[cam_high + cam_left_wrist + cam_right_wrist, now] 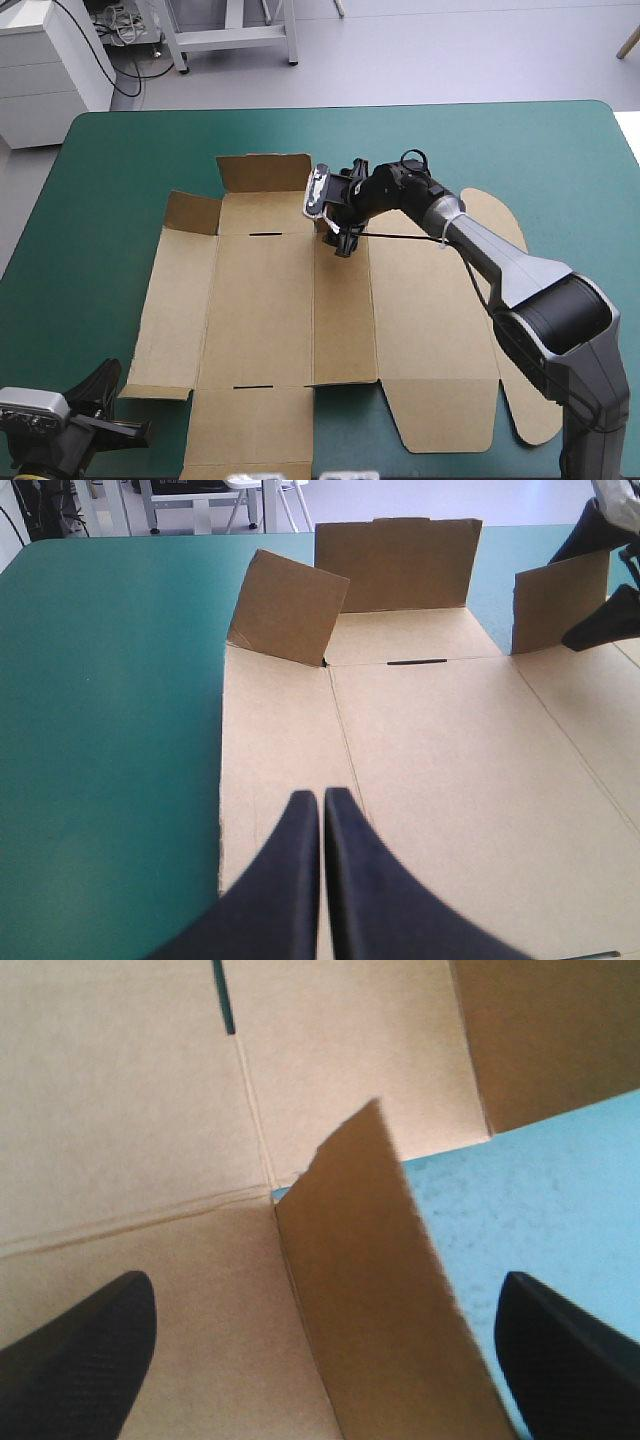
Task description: Fold the box
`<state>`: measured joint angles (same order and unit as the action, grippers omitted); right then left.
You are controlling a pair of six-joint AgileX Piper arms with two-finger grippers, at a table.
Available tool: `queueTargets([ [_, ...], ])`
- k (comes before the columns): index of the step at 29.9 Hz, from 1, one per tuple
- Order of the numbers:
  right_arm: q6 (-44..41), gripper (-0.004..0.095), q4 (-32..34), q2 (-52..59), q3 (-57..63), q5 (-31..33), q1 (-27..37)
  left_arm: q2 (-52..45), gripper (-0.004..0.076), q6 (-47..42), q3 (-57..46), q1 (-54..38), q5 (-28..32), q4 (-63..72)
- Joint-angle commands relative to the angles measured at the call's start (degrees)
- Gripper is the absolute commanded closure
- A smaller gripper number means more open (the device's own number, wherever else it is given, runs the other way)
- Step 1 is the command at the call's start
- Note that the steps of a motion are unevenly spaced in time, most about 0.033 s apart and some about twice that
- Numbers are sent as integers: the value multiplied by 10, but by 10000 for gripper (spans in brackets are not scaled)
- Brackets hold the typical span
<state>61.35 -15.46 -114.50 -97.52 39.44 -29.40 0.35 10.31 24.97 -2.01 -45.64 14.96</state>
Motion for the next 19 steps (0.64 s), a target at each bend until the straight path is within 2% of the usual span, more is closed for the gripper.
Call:
queueTargets([
  [1,-119,23,6,65,-21,-16,0,14,731,0,13,3,43,11],
  [3,-184,29,33,82,-21,-8,0,14,732,0,13,3,43,11],
  [5,-240,76,67,98,-21,1,0,14,731,0,13,3,43,11],
  [8,-318,272,115,118,-21,19,0,14,732,0,13,3,43,11],
  [11,-409,644,170,131,-21,35,0,14,731,0,13,3,43,10],
  [13,-487,935,208,138,-21,45,0,14,731,0,13,3,43,10],
  [16,-579,908,257,148,-19,58,0,14,732,0,13,3,43,9],
  [19,-626,908,291,159,-14,67,0,14,731,0,13,3,44,-4],
])
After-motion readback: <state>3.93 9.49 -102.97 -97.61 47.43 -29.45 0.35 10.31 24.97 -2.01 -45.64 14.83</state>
